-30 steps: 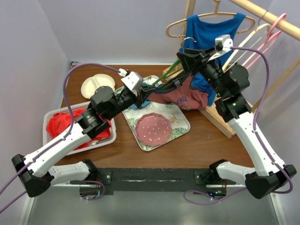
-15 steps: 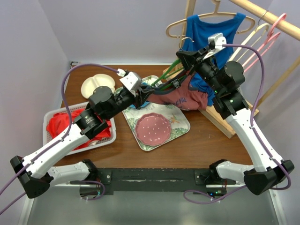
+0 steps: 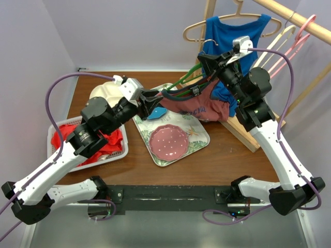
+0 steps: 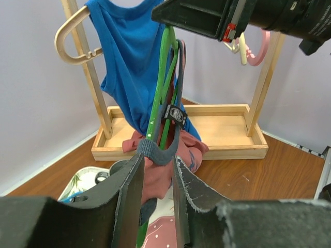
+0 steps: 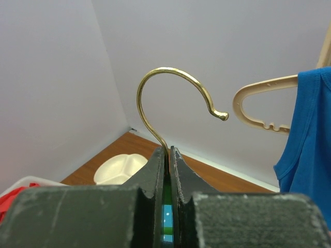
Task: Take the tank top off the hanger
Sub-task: Pick up the hanger from the clothesline, then remove the tank top from the hanger.
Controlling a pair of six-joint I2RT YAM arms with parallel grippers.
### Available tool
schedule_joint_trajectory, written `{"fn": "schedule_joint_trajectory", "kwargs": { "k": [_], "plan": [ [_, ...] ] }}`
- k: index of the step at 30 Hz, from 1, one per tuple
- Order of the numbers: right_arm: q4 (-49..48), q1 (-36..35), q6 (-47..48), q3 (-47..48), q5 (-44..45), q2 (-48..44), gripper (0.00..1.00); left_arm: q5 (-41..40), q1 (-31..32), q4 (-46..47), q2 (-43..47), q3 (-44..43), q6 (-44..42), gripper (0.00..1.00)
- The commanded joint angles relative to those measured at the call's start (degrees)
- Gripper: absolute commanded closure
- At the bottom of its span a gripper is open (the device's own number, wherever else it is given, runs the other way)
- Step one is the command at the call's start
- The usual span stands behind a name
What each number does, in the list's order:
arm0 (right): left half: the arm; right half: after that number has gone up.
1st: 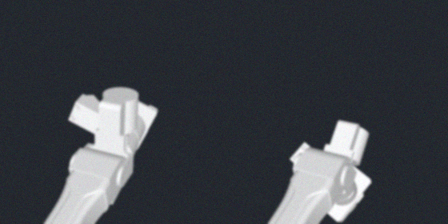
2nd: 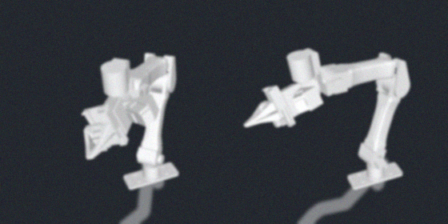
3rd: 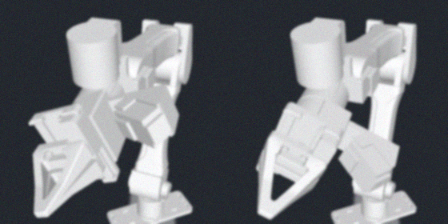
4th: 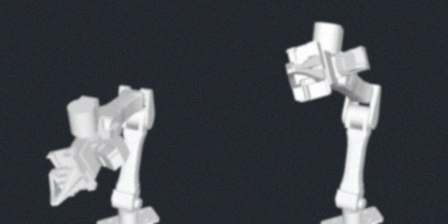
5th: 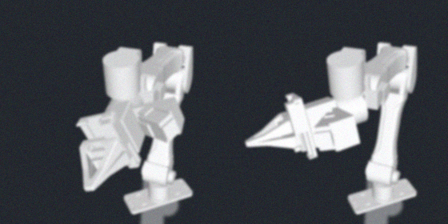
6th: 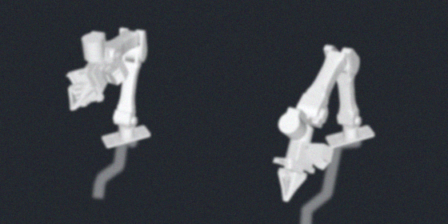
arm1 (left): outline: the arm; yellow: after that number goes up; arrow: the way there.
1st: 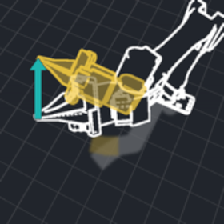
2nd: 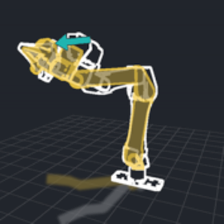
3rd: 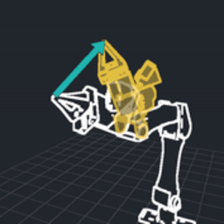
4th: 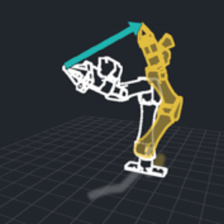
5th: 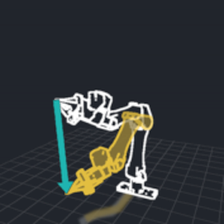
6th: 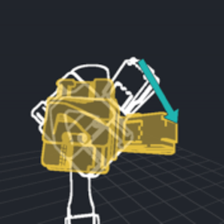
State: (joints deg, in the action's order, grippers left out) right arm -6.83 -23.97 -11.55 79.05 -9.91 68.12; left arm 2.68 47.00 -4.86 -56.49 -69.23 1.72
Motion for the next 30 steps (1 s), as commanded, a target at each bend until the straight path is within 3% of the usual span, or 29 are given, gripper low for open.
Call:
{"fn": "schedule_joint_trajectory", "kwargs": {
  "k": [1,5,9,19,20,23,24,26,30],
  "plan": [
    [-3.5,-0.1,-2.2,0.6,0.8,-2.1,1.0,-2.0,-0.2,-1.7,-0.6,-1.7,-1.5,0.67],
    [-3.5,-0.2,-2.2,0.6,0.8,-2.4,1.0,-2.5,-0.2,-2.1,-1.3,-1.7,-1.5,0.7],
    [-3.5,-0.1,-2.2,0.5,1.6,-2.7,1.0,-2.5,-0.2,-2.0,-1.4,-1.6,-1.5,1.0],
    [-2.3,-0.1,-2.2,0.3,4.8,-2.6,1.0,-7.8,-0.1,-2.7,0.0,-1.3,-1.5,1.0],
    [-2.0,-0.1,-2.2,0.5,5.2,-2.4,1.0,-8.9,-0.2,-3.0,0.1,-1.2,-1.1,0.99],
    [-1.5,-0.1,-3.6,1.2,6.7,-1.9,1.0,-12.9,-0.2,-3.0,1.8,-0.6,2.3,0.64],
    [-1.3,-0.1,-4.7,1.3,7.3,-1.8,1.0,-13.5,-0.2,-1.4,3.1,0.8,3.6,0.58],
    [-1.1,-0.1,-5.6,1.7,8.2,-1.6,1.0,-14.2,-0.2,1.5,4.7,3.0,8.5,0.5],
    [0.5,-0.1,-7.0,2.7,9.7,-0.6,1.0,-14.0,-0.2,8.2,7.9,7.6,17.2,0.47]
  ]
}}
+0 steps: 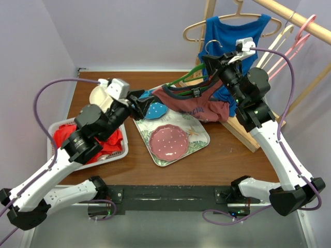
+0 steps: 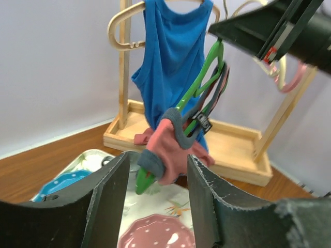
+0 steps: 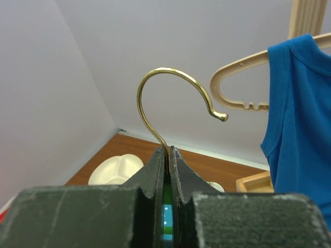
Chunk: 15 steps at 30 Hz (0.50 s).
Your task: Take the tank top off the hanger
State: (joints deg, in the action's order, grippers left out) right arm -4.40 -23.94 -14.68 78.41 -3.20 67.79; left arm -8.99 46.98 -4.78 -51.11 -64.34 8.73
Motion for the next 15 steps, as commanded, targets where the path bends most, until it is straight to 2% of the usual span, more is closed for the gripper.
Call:
{"fn": "schedule_joint_trajectory", "kwargs": {
  "k": [1,7,10,15],
  "plan": [
    [-1.8,-0.1,-4.1,3.5,4.1,-0.3,1.0,-3.4,-0.1,8.4,2.5,3.1,15.0,0.46],
    [-1.8,-0.1,-5.2,3.1,5.3,-0.8,1.0,-3.5,-0.1,9.3,0.8,4.0,30.0,0.47],
    [-1.6,-0.2,-5.2,2.8,6.1,-1.1,1.0,-5.0,-0.1,9.3,-0.1,4.0,33.8,0.47],
    [-1.4,-0.1,-5.6,2.5,6.1,-1.8,1.0,-9.6,0.0,7.6,-2.7,3.1,35.3,0.46]
  ]
}}
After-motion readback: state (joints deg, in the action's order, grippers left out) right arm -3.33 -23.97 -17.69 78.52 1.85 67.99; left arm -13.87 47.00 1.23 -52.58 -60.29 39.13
